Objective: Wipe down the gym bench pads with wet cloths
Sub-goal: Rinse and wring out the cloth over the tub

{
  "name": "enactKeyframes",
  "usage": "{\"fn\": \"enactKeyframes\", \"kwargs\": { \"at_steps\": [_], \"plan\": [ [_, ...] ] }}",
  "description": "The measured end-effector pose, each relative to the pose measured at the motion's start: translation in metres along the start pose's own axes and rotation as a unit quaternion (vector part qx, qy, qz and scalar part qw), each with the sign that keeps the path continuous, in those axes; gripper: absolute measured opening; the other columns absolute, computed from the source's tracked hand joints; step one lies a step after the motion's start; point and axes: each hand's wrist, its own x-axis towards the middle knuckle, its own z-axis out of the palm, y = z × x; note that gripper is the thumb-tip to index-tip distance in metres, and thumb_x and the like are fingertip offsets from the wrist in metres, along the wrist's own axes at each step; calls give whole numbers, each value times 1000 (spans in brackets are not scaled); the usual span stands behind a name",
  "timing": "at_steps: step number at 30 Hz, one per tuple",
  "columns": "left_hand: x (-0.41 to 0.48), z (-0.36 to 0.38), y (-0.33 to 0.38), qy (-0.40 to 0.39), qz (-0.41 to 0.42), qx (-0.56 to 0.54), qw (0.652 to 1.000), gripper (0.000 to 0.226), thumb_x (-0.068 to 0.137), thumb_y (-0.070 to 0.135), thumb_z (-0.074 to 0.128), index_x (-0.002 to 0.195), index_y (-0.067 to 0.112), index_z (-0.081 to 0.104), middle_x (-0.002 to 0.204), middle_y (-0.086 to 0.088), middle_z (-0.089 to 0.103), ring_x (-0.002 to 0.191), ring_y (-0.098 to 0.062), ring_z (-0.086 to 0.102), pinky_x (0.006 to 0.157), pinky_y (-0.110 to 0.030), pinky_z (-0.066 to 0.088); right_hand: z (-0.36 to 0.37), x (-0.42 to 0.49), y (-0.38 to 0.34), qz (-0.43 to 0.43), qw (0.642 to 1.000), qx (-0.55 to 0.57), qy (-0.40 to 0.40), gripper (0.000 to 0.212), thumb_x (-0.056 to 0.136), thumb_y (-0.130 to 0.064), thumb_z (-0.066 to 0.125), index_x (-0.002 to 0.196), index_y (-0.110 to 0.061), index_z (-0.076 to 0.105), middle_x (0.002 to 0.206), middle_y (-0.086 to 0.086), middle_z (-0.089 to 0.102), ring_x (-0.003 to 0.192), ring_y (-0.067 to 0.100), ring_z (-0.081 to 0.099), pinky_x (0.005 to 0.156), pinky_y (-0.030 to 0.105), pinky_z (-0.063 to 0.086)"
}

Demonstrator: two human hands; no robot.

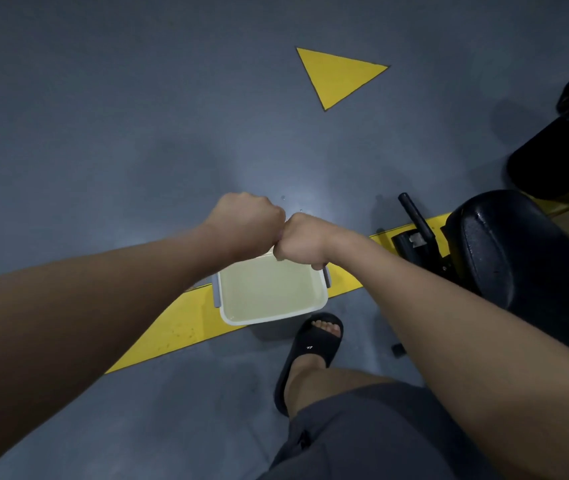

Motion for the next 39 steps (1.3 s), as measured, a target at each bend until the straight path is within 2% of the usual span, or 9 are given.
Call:
{"fn": "enactKeyframes", "kwargs": {
  "at_steps": [4,8,11,13,16,18,24,30,39],
  "plan": [
    [11,-6,2,-141,-77,-170,972,21,91,26,53,77,13,60,67,-4,52,65,-29,54,56,-30,44,9,-7,15,-106,948,-189,233,19,91,-23,52,77,-21,39,80,-3,40,73,27,45,57,31,30],
    [12,-22,-2,-367,-114,-478,790,37,81,5,55,63,22,27,59,-1,18,52,-18,14,53,-26,11,10,-15,20,-200,903,-248,289,20,89,-14,63,105,-14,52,95,2,46,84,27,51,56,33,27],
    [7,-28,-3,-407,-88,-507,755,49,86,1,57,60,25,23,59,1,13,53,-17,9,55,-26,7,5,-23,12,-168,894,-289,299,12,89,-18,63,90,-17,52,87,-1,47,79,25,48,49,30,16],
    [7,-24,2,-367,-94,-449,809,40,85,2,56,63,21,28,56,-1,19,47,-18,16,51,-23,12,2,-25,9,-127,888,-336,286,26,87,-17,59,68,-20,41,71,-7,40,65,21,42,50,26,19],
    [8,-15,12,-222,-59,-221,948,18,85,10,55,67,11,49,59,-8,47,50,-27,44,48,-26,34,2,-22,2,-71,920,-309,231,29,82,-15,57,62,-21,37,64,-5,39,63,25,46,60,27,36],
    [5,-6,15,-130,-48,-160,977,17,88,10,53,71,10,56,64,-6,50,59,-27,50,55,-29,39,2,-20,-3,-48,946,-255,194,26,82,-15,56,63,-22,40,65,-3,42,69,28,50,62,29,40],
    [-1,6,10,-50,-29,-95,994,11,86,12,52,78,14,59,66,0,43,62,-29,48,60,-31,40,11,-14,-2,4,988,-94,119,20,86,-16,52,68,-21,45,71,0,49,72,28,53,57,27,38],
    [7,0,5,-9,51,35,998,17,91,18,51,90,14,67,90,-8,68,69,-32,48,53,-26,27,12,-4,2,37,997,2,60,18,85,-15,47,67,-12,51,66,6,55,52,28,53,49,23,40],
    [21,-11,6,-15,116,97,988,12,86,27,62,82,21,53,92,-6,70,76,-33,61,57,-27,29,5,-6,11,93,970,223,-24,21,89,-18,59,78,-21,40,59,-3,22,50,18,17,50,26,14]
  ]
}}
